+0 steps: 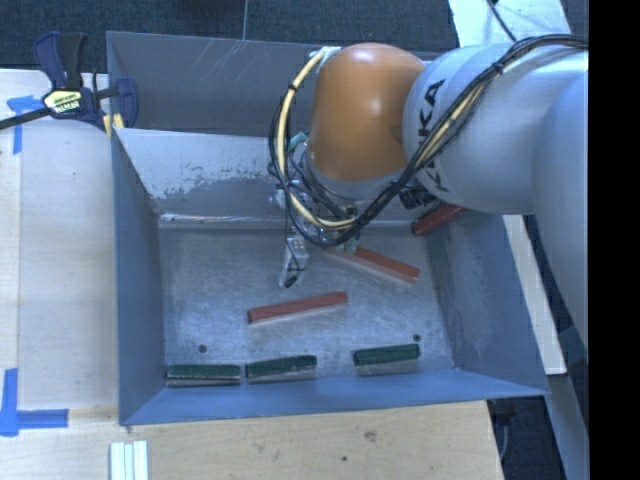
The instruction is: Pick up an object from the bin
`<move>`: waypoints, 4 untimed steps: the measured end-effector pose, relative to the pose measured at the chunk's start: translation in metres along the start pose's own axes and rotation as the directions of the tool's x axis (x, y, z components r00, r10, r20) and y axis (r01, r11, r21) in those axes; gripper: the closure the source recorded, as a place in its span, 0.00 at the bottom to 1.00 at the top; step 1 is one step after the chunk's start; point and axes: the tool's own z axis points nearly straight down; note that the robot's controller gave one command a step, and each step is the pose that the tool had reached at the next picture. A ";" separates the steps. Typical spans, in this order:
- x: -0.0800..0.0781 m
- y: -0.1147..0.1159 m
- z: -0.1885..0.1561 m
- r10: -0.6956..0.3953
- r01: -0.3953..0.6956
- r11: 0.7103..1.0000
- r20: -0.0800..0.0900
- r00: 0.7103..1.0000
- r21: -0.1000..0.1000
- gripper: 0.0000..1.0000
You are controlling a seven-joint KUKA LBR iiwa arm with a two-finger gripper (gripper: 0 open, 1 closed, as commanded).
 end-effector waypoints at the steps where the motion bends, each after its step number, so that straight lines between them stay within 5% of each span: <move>1: 0.026 -0.011 0.100 0.136 -0.136 0.991 0.001 0.991 0.000 0.00; 2: -0.015 -0.022 0.012 -0.288 0.288 0.958 0.016 0.958 0.003 0.00; 3: 0.035 -0.038 0.102 -0.252 0.252 0.968 -0.001 0.968 0.000 0.00; 4: 0.029 -0.037 0.095 -0.251 0.251 0.968 0.016 0.968 0.002 1.00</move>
Offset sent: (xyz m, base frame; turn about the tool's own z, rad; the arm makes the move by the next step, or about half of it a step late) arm -0.0250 -0.0105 -0.0974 0.1357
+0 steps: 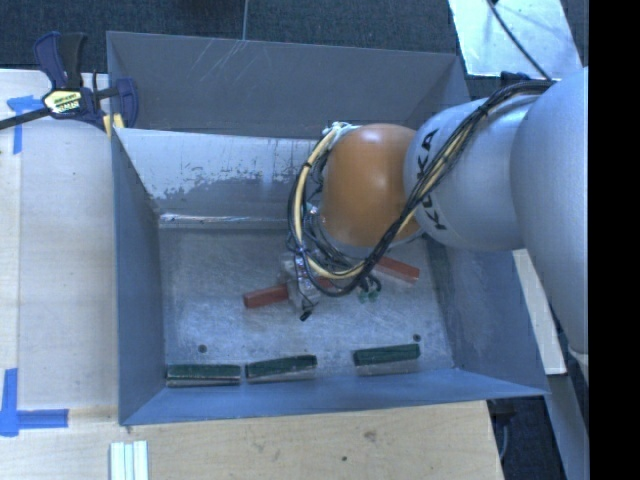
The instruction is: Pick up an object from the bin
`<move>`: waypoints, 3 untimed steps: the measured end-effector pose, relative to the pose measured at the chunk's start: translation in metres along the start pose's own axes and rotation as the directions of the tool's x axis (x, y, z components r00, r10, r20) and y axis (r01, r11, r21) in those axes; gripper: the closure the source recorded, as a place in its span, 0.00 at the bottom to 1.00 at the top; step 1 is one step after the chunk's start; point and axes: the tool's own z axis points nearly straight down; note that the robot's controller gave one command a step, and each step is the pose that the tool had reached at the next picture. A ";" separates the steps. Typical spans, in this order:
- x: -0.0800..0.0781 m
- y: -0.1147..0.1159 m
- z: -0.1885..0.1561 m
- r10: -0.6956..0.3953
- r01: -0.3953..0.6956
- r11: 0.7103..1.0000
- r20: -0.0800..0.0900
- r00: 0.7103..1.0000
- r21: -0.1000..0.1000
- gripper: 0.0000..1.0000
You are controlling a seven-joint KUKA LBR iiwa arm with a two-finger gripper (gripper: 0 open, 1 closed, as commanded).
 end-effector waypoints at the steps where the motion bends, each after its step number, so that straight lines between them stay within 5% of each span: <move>1: 0.002 0.000 0.003 0.000 0.000 1.000 -0.007 1.000 0.000 0.00; 2: 0.001 0.000 0.001 0.000 0.000 1.000 -0.004 1.000 0.000 1.00; 3: -0.031 0.031 -0.113 -0.099 0.100 0.995 0.003 0.995 0.000 1.00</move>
Offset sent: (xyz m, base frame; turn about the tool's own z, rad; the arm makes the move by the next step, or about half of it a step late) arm 0.0000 0.0000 0.0000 0.0000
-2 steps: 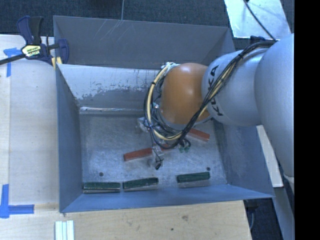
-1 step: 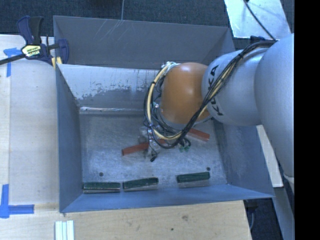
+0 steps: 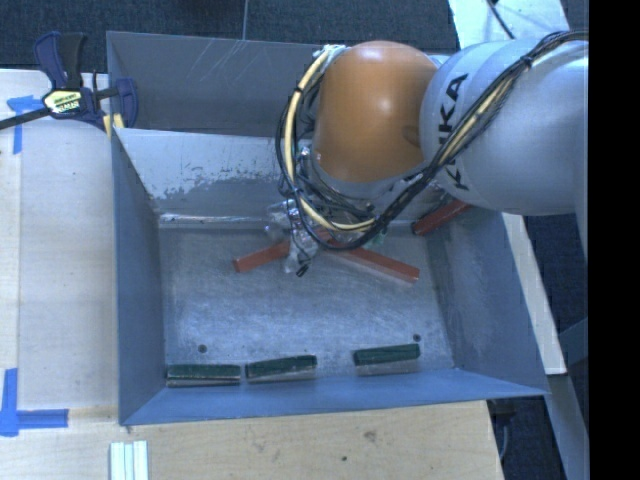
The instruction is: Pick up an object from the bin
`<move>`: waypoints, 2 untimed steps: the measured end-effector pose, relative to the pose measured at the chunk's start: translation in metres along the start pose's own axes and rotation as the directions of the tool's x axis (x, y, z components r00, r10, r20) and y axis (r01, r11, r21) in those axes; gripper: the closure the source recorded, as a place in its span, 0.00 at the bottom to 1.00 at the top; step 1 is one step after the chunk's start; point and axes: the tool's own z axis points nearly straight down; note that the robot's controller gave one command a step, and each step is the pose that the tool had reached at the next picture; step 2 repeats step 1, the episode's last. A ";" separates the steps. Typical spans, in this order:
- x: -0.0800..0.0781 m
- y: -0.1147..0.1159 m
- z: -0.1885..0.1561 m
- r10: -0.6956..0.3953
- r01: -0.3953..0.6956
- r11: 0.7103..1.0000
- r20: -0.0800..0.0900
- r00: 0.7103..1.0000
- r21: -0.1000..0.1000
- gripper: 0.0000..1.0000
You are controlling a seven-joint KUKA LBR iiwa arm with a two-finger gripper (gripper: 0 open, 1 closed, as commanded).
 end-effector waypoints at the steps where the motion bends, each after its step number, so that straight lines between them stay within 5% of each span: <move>1: 0.011 0.007 -0.077 0.007 -0.007 1.000 -0.001 1.000 0.001 1.00; 2: 0.011 0.007 -0.077 0.007 -0.007 1.000 -0.001 1.000 0.001 1.00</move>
Offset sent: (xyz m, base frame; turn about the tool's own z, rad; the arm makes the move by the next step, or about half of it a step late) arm -0.0160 0.0030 0.0715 0.0064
